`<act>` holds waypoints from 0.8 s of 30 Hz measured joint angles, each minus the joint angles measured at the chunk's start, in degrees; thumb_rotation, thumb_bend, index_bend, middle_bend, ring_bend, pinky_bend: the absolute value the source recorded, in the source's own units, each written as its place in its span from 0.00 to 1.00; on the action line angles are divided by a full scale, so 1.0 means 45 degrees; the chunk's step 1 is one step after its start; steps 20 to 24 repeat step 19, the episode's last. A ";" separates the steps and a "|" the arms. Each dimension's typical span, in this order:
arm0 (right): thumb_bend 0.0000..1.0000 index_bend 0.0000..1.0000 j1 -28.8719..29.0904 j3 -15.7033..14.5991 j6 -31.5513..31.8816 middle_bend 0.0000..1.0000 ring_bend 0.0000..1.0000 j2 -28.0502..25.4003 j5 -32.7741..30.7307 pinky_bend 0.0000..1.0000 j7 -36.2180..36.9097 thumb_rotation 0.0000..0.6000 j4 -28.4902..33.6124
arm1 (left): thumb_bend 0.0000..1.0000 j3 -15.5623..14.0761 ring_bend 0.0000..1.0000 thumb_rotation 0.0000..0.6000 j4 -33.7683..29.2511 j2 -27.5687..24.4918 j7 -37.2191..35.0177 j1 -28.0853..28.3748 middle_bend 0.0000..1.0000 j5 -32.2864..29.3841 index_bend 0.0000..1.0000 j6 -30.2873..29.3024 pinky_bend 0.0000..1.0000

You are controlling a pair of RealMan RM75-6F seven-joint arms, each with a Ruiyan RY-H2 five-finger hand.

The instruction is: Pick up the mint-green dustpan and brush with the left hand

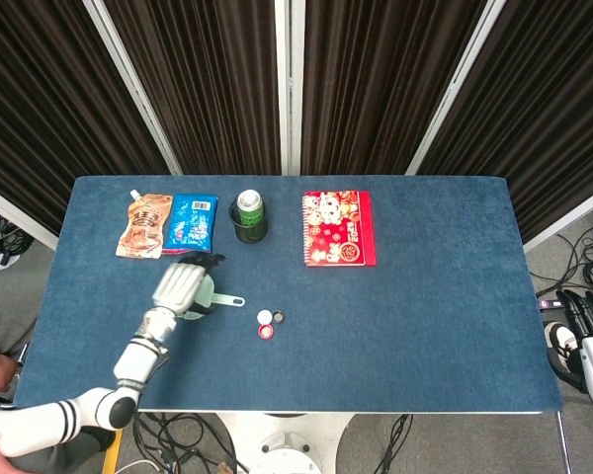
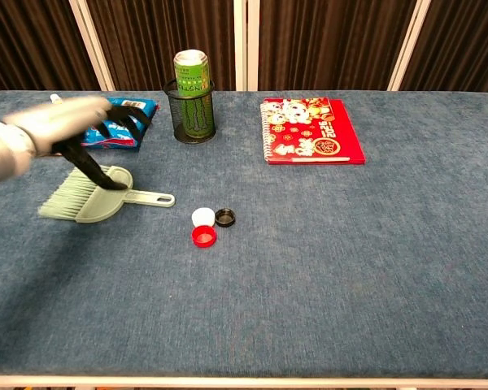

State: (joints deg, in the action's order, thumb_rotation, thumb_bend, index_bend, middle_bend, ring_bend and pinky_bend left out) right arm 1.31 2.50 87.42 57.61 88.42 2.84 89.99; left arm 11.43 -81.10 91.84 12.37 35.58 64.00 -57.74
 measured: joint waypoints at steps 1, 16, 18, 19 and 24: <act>0.27 0.00 0.0011 0.0006 -0.0051 0.10 0.00 0.0007 -0.0059 0.00 0.0008 1.00 -0.0021 | 0.12 0.0019 0.13 1.00 -0.0054 -0.0159 -0.0212 -0.0202 0.23 0.0083 0.16 -0.0346 0.23; 0.27 0.00 0.0187 0.0052 -0.0631 0.07 0.00 0.0301 -0.0507 0.00 0.0400 1.00 -0.0026 | 0.12 -0.1360 0.13 1.00 -0.1261 -0.3600 -0.1544 -0.5775 0.23 0.0932 0.19 -0.6661 0.20; 0.27 0.00 0.0170 0.0022 -0.0565 0.07 0.00 0.0352 -0.0423 0.00 0.0268 1.00 0.0127 | 0.12 -0.1806 0.13 1.00 -0.1654 -0.3799 -0.1521 -0.6405 0.23 0.1349 0.19 -0.7362 0.20; 0.27 0.00 0.0162 -0.0001 -0.0536 0.07 0.00 0.0368 -0.0366 0.00 0.0192 1.00 0.0191 | 0.12 -0.1983 0.13 1.00 -0.1803 -0.3867 -0.1489 -0.6630 0.23 0.1557 0.20 -0.7620 0.19; 0.27 0.00 0.0162 -0.0001 -0.0536 0.07 0.00 0.0368 -0.0366 0.00 0.0192 1.00 0.0191 | 0.12 -0.1983 0.13 1.00 -0.1803 -0.3867 -0.1489 -0.6630 0.23 0.1557 0.20 -0.7620 0.19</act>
